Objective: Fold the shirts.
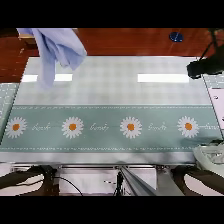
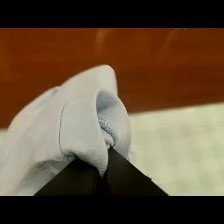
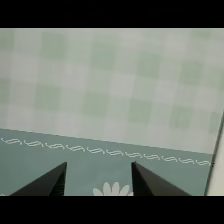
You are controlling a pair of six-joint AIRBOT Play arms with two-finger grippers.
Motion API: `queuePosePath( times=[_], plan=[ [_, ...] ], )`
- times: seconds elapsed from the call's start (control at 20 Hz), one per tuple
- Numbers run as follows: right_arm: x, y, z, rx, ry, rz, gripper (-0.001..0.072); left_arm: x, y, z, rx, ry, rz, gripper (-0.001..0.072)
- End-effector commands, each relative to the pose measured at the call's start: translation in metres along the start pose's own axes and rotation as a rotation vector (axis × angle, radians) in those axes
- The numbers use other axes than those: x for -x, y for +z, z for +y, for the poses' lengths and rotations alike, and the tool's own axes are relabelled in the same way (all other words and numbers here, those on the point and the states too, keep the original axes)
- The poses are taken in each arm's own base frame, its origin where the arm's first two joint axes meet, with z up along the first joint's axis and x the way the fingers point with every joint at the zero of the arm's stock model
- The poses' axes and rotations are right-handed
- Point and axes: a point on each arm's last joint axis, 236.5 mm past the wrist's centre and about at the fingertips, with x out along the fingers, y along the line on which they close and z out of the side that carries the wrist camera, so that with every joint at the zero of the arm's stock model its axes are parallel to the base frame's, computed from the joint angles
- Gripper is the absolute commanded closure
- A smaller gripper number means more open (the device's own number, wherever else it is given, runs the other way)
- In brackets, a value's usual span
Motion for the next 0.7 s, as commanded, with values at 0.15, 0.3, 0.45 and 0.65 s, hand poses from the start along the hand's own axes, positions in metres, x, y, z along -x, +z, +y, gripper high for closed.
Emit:
queuePosePath(
  times=[0.15,0.3,0.45,0.65],
  plan=[
    [0.088,-0.001,-0.014,-0.028,-0.03,-0.21,0.0242,0.136,0.055,-0.076,-0.07,-0.145,-0.288,0.0679],
    [0.108,-0.005,-0.017,-0.035,-0.039,-0.251,0.0242,0.132,0.041,-0.093,-0.082,-0.192,-0.237,0.0679],
    [0.105,-0.017,-0.021,-0.031,-0.057,-0.197,0.0241,0.097,0.003,-0.119,-0.088,-0.265,-0.111,0.0679],
    [0.105,-0.017,-0.027,-0.029,-0.082,-0.198,0.0241,0.034,-0.07,-0.183,-0.122,-0.406,0.117,0.0679]
  ],
)
